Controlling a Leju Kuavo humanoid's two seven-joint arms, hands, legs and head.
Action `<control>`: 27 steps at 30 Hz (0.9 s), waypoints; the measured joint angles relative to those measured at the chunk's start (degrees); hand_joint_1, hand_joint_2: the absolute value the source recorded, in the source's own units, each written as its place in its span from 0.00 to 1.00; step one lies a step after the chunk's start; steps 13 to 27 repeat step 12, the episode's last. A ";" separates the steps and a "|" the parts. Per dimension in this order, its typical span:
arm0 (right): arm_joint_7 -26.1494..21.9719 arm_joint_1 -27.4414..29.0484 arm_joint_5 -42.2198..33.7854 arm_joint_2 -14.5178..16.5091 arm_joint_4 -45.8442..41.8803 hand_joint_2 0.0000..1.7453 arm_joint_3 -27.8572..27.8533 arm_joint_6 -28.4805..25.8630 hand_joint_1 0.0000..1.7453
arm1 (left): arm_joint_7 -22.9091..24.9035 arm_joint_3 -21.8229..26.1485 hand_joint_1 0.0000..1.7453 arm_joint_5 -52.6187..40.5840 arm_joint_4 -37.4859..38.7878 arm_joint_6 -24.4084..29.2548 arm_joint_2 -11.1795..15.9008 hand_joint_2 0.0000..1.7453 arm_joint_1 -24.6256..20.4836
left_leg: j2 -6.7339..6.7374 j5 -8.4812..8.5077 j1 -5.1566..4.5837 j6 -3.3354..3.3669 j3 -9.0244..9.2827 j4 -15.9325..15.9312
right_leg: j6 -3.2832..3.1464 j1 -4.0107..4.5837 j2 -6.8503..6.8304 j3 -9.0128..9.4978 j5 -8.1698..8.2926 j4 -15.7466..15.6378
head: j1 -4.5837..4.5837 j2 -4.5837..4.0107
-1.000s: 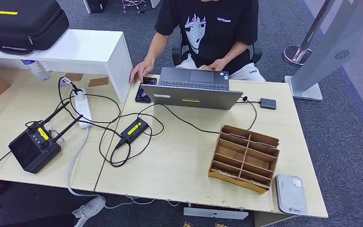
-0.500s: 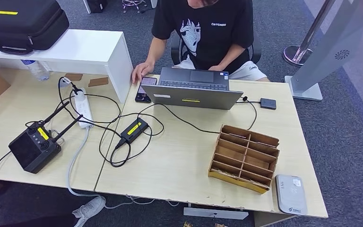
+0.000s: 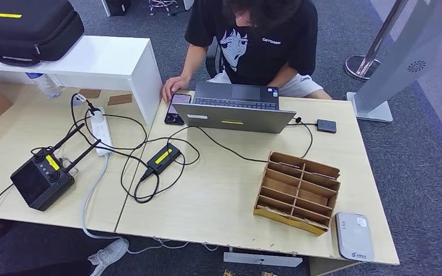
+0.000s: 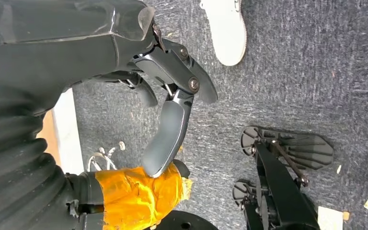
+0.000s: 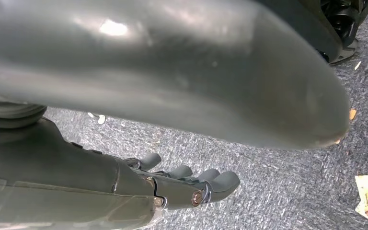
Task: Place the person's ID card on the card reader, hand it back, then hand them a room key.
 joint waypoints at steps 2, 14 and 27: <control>0.00 0.00 0.00 0.01 0.00 0.00 0.00 0.00 0.00 | 0.01 0.00 0.07 0.01 0.00 -0.05 -0.02 1.00 0.00 | 0.00 0.00 0.00 0.00 0.00 0.00 | 0.00 0.00 0.00 0.00 0.00 0.00 | 0.00 0.00; 0.00 0.00 0.02 0.07 -0.01 0.00 -0.02 0.00 0.00 | 0.01 0.00 0.06 0.05 0.00 0.11 -0.03 1.00 0.00 | 0.00 0.00 0.00 0.00 0.00 0.00 | 0.00 0.00 0.00 0.00 0.00 0.00 | 0.00 0.00; 0.00 0.00 0.02 0.07 -0.01 0.00 -0.02 0.00 0.00 | 0.01 0.00 0.06 0.05 0.00 0.11 -0.03 1.00 0.00 | 0.00 0.00 0.00 0.00 0.00 0.00 | 0.00 0.00 0.00 0.00 0.00 0.00 | 0.00 0.00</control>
